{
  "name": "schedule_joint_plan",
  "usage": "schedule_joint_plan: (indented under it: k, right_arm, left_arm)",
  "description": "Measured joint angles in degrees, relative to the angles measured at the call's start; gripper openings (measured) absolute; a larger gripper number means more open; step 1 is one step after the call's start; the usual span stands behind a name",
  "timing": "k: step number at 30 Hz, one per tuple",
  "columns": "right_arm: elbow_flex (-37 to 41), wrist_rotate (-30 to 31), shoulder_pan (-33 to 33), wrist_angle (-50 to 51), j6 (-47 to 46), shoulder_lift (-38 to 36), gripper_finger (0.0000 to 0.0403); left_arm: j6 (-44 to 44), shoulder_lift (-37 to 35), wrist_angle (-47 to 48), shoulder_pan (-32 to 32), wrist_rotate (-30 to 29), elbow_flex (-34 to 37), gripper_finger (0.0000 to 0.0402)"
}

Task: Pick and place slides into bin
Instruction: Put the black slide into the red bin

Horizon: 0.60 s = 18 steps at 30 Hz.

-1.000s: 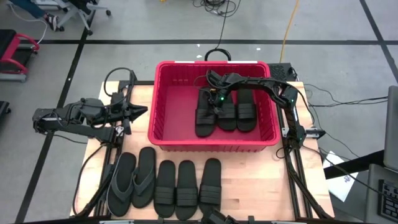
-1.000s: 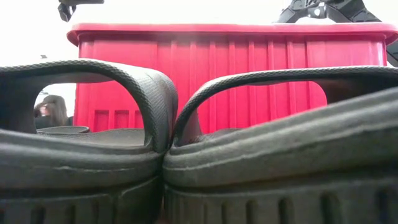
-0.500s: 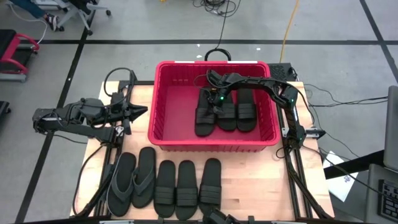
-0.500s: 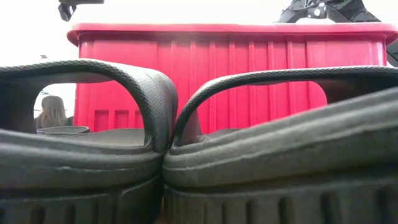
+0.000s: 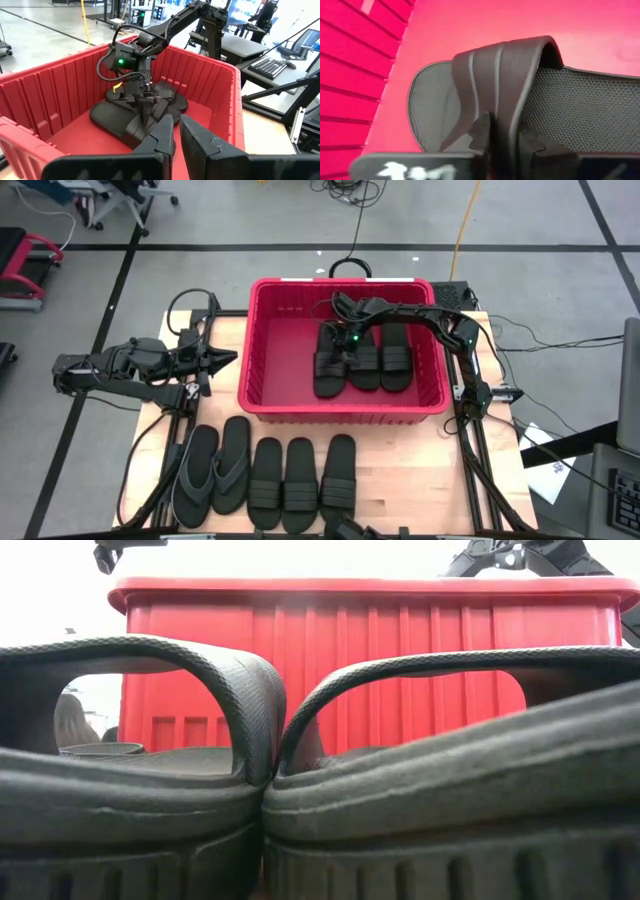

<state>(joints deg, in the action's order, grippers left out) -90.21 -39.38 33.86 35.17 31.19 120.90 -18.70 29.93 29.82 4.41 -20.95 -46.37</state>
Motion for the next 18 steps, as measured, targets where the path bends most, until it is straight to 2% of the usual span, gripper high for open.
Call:
schedule_joint_plan:
  k: [10,18]
  right_arm:
    - [0.0,10.5,-1.1,-2.3,-0.3,-3.6,0.0136]
    - [0.0,12.0,-1.3,-5.5,0.1,-9.5,0.0146]
  left_arm:
    - [-0.1,0.0,0.0,0.0,0.0,0.0,0.0033]
    - [0.3,0.0,0.1,0.0,0.0,0.0,0.0033]
